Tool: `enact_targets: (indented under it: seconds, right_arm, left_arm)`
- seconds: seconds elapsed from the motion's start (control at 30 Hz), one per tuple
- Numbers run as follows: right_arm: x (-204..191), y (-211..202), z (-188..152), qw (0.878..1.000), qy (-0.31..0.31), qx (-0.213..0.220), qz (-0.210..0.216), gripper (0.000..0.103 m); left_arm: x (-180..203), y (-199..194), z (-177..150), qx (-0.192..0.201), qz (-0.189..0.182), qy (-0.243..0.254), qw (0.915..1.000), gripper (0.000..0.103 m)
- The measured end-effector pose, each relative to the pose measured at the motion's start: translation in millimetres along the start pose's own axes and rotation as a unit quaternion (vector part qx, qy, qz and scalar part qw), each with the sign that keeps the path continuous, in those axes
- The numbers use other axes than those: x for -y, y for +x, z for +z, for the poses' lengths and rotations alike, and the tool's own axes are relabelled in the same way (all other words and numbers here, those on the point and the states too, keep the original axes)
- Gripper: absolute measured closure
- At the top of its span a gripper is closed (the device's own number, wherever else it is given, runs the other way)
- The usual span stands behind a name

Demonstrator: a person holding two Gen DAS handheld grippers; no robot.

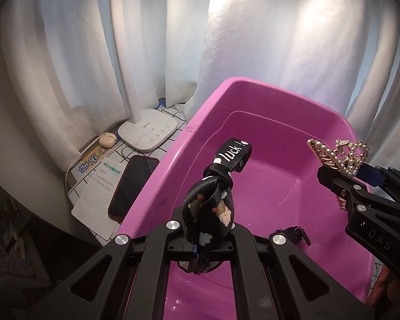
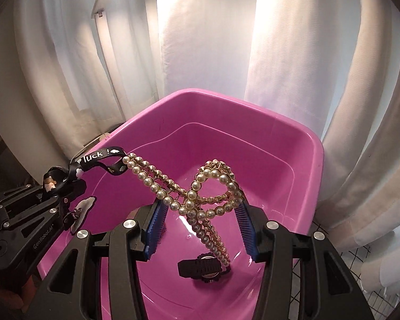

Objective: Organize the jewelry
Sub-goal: 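Lift the lanyard and pearl clip and carry them over the pink tub, then open both grippers to release the lanyard and pearl clip into the tub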

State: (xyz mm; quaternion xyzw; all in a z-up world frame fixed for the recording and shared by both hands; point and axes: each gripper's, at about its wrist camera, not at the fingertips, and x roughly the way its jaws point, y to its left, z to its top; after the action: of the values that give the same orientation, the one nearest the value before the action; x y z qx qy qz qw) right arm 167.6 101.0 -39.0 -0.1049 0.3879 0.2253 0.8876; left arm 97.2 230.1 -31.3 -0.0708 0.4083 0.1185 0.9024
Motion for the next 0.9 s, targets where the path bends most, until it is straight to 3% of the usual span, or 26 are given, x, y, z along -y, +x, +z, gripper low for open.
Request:
enact_targets:
  seconds: [0.4,0.43,0.53,0.6,0.77,0.9]
  right_arm:
    - [9.1,19.0,3.0,0.998,0.029,-0.043,-0.025,0.053]
    - [8.2,19.8,3.2,0.998,0.029,-0.044,-0.026,0.052]
    - [6.5,18.1,2.9,0.999,0.029,-0.036,-0.029,0.043]
    - [6.6,14.8,2.6,0.999,0.027,-0.029,-0.034,0.037]
    - [8.1,13.3,0.9,0.999,0.029,-0.03,-0.032,0.037]
    - [8.5,12.2,-0.6,0.999,0.031,-0.028,-0.032,0.037]
  left_arm:
    - [-2.3,17.5,-2.9,-0.032,-0.01,-0.004,0.9994,0.093]
    - [-2.1,17.1,-3.1,-0.032,-0.009,-0.003,0.9995,0.091]
    - [-1.7,14.2,-2.7,-0.025,-0.004,0.002,0.9997,0.064]
    - [-1.2,10.8,-2.0,-0.017,-0.002,0.005,0.9998,0.054]
    - [1.1,8.2,-3.0,-0.019,-0.004,0.01,0.9998,0.045]
    - [4.9,2.9,-4.8,-0.014,-0.009,0.014,0.9998,0.027]
